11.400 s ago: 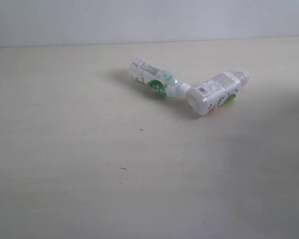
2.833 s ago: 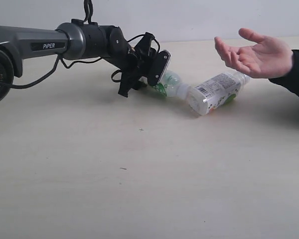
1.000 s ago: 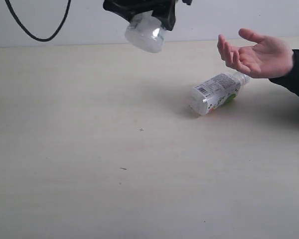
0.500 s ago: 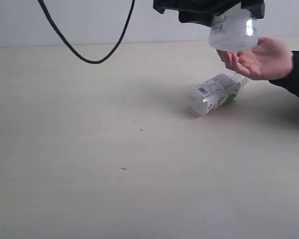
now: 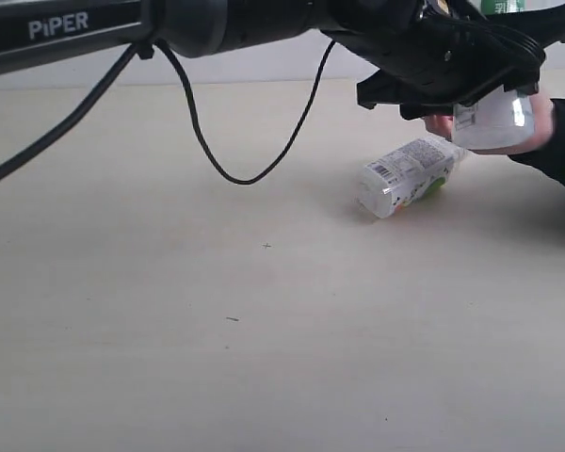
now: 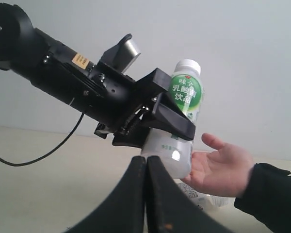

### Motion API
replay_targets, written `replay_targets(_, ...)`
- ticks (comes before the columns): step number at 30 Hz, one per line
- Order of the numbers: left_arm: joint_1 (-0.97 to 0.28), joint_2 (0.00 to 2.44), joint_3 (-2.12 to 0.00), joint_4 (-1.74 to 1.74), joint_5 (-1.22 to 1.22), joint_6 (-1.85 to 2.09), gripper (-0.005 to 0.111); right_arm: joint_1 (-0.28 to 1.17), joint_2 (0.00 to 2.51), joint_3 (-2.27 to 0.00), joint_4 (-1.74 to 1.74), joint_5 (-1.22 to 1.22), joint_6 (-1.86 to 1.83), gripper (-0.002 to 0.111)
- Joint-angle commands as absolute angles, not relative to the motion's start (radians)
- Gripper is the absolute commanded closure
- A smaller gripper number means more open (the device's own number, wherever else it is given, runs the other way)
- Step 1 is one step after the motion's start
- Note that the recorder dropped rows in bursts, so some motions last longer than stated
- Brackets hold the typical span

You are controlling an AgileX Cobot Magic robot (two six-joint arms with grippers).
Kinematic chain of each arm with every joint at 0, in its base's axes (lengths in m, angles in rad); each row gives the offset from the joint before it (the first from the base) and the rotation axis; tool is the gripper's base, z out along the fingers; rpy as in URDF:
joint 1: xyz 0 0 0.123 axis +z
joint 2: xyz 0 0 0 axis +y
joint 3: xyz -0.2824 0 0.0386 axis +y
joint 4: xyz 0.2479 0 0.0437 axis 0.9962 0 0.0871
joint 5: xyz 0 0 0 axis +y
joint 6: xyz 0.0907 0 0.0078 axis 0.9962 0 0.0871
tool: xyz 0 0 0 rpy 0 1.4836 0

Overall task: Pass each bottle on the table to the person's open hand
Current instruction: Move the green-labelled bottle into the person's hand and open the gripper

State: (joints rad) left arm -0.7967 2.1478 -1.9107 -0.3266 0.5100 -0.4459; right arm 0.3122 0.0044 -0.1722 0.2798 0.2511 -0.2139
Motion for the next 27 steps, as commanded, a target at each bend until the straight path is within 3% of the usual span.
replay_targets(1, -0.799, 2.168, -1.910, -0.377, 0.367, -0.449, 0.107, 0.315, 0.000, -0.168, 0.282, 0.246, -0.213, 0.108)
replay_targets(5, -0.782, 2.184, -1.910, -0.400, 0.309, -0.449, 0.107, 0.315, 0.000, -0.168, 0.282, 0.246, -0.213, 0.108)
replay_targets(18, -0.757, 2.334, -2.151, -0.420, 0.547, -0.401, 0.107, 0.315, 0.000, -0.168, 0.282, 0.246, -0.213, 0.108)
replay_targets(27, -0.757, 2.393, -2.158, -0.433, 0.545, -0.408, 0.107, 0.315, 0.000, -0.168, 0.282, 0.246, -0.213, 0.108)
